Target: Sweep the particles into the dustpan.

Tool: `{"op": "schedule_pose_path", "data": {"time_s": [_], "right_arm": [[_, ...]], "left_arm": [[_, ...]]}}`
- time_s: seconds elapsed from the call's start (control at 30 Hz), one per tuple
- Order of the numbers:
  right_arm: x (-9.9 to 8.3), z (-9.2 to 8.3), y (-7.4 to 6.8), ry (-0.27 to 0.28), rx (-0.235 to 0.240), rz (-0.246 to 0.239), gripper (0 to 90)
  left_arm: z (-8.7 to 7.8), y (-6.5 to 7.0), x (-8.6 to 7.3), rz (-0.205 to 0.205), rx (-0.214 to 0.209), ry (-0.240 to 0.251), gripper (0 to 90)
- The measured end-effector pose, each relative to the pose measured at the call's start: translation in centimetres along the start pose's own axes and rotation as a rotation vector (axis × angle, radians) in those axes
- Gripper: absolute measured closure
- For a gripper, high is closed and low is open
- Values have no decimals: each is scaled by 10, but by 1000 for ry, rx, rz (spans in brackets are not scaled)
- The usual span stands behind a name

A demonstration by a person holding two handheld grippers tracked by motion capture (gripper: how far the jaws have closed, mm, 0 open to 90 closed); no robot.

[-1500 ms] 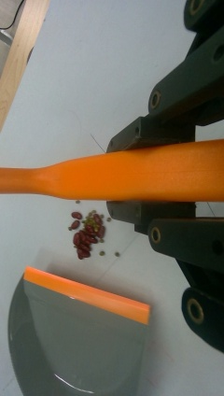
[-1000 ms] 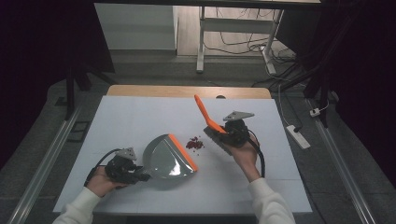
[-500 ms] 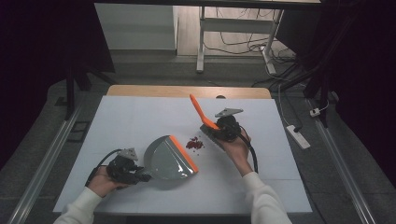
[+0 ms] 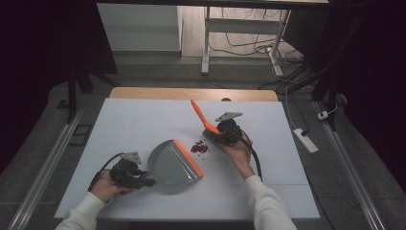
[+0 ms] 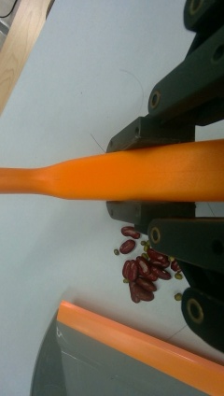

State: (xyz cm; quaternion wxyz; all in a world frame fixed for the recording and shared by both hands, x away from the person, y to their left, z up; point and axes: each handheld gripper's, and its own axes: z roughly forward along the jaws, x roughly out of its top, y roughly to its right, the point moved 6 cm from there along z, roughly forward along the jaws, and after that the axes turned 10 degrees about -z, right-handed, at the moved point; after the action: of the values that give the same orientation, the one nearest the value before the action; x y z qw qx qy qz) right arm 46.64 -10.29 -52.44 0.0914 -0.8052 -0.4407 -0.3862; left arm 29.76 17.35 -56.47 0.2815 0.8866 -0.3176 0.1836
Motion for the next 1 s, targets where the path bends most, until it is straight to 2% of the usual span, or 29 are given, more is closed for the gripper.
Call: {"op": "schedule_pose_path", "data": {"time_s": [0.63, 0.8, 1.0], "right_arm": [[3, 3, -12, -1, 23, -28, 700], [5, 3, -19, 11, 64, -24, 700], [8, 5, -29, 12, 83, -57, 700]], "left_arm": [[4, -2, 1, -26, -23, -18, 618], [5, -2, 1, -29, -26, -20, 617], [5, -2, 1, -30, -27, -21, 617]]}}
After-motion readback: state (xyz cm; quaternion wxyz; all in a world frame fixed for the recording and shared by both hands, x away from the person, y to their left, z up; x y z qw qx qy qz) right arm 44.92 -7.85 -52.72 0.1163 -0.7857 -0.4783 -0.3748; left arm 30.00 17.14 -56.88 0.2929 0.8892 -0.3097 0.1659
